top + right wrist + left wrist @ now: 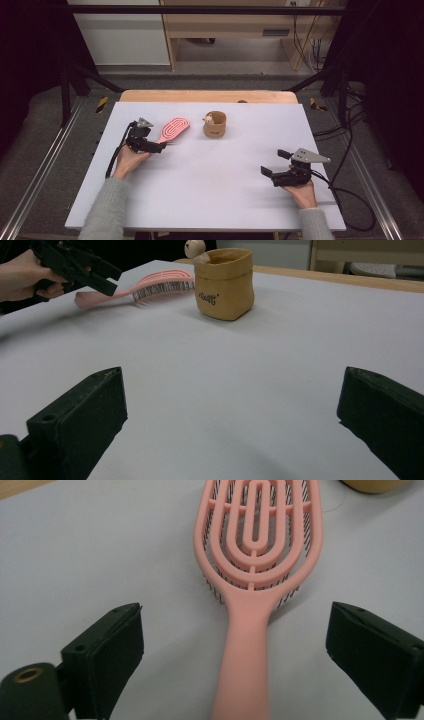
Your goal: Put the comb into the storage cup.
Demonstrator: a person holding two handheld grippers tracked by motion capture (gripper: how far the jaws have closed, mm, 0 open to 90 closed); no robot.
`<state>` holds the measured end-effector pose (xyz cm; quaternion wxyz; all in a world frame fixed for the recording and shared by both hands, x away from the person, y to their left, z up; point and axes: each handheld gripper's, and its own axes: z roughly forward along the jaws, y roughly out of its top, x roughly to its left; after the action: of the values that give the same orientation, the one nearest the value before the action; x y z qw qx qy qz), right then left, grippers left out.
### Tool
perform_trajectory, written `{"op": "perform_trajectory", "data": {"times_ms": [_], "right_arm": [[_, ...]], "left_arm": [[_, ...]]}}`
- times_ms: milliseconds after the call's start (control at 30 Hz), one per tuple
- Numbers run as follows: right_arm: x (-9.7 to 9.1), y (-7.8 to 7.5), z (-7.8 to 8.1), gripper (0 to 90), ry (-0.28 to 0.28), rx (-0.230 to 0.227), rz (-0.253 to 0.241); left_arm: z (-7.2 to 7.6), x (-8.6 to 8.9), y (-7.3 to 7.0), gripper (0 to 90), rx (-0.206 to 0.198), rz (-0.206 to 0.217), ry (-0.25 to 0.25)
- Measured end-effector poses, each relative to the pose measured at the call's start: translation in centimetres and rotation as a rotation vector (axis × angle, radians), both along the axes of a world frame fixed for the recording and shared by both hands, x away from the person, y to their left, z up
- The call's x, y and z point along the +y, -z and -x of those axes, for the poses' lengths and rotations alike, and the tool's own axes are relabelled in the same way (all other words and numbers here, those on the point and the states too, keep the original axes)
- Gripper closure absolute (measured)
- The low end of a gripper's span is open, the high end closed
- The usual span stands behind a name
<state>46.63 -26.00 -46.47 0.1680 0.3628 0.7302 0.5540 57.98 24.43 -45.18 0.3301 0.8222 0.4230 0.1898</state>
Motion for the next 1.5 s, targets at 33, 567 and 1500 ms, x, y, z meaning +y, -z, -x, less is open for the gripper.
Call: {"op": "perform_trajectory", "data": {"times_ms": [33,567,1500], "right_arm": [[0.0,0.0,0.0,0.2,0.000,-0.001,0.000],[0.0,0.0,0.0,0.2,0.001,-0.002,-0.001],[0.0,0.0,0.0,0.2,0.003,-0.001,-0.004]], "left_arm": [[0.0,0.0,0.0,11.5,0.000,0.000,0.005],[-0.3,-0.7,0.5,40.1,0.020,-0.045,0.041],[-0.6,-1.4,0.9,66.7,0.049,-0.111,0.071]]}}
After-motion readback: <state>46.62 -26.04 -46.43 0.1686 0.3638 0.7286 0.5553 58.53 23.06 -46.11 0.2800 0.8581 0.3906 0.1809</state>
